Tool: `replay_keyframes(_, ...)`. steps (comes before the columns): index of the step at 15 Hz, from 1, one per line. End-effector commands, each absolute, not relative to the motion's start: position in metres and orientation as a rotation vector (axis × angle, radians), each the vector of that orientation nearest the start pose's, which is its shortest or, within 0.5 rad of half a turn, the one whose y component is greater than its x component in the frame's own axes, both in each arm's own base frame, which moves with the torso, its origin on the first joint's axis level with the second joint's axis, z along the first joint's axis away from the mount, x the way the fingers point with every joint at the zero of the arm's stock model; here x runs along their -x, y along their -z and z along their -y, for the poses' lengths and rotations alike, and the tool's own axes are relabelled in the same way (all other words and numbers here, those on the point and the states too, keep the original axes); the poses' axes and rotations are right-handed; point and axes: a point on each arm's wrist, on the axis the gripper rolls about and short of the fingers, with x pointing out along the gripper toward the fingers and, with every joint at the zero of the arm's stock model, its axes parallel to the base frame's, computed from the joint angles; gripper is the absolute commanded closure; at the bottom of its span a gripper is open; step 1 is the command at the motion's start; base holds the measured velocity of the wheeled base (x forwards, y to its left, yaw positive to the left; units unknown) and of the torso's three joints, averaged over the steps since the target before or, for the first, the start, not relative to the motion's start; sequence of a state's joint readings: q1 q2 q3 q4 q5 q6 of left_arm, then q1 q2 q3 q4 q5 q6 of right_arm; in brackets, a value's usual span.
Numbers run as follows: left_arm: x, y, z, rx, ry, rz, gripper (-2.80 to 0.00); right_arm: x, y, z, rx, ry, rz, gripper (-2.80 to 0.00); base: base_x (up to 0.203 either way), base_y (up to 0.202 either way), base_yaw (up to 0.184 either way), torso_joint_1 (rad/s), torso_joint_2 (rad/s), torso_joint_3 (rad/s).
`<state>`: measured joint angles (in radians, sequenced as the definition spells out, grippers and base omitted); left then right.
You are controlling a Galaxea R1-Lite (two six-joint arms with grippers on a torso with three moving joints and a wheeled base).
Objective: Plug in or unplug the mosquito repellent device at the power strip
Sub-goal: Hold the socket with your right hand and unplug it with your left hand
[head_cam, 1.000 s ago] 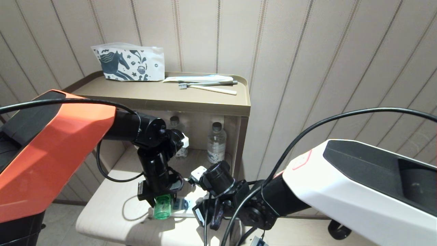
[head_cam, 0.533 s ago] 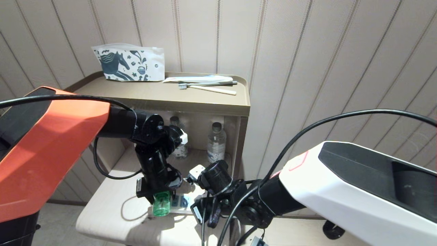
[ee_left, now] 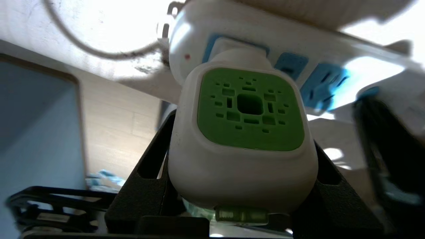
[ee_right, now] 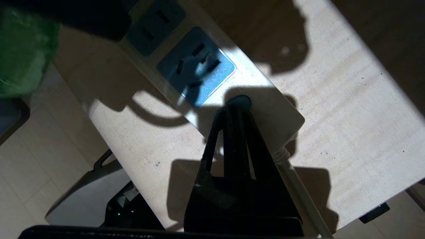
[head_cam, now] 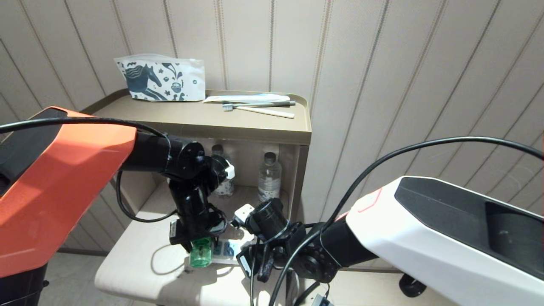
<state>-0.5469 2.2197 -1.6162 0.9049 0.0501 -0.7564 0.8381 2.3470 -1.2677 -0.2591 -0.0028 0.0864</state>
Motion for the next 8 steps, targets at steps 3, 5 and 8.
replay_keyframes(3,-0.3103,-0.0780,0.2150,0.051,-0.181,-1.496,0.00,-0.2879,-0.0157,-0.3195,0.273,-0.750,-0.810,0.00,0.000,0.000,0.000,0.000,0.00,0.000)
replay_keyframes(5,-0.3105,-0.0776,0.2160,0.027,-0.197,-1.463,0.00,-0.2880,-0.0158,-0.3196,0.272,-0.750,-0.808,0.00,0.000,0.000,0.000,0.000,0.00,0.000)
replay_keyframes(8,-0.3112,-0.0867,0.2152,0.032,-0.199,-1.427,0.00,-0.2880,-0.0151,-0.3196,0.273,-0.750,-0.810,0.00,0.000,0.000,0.000,0.000,0.00,0.000)
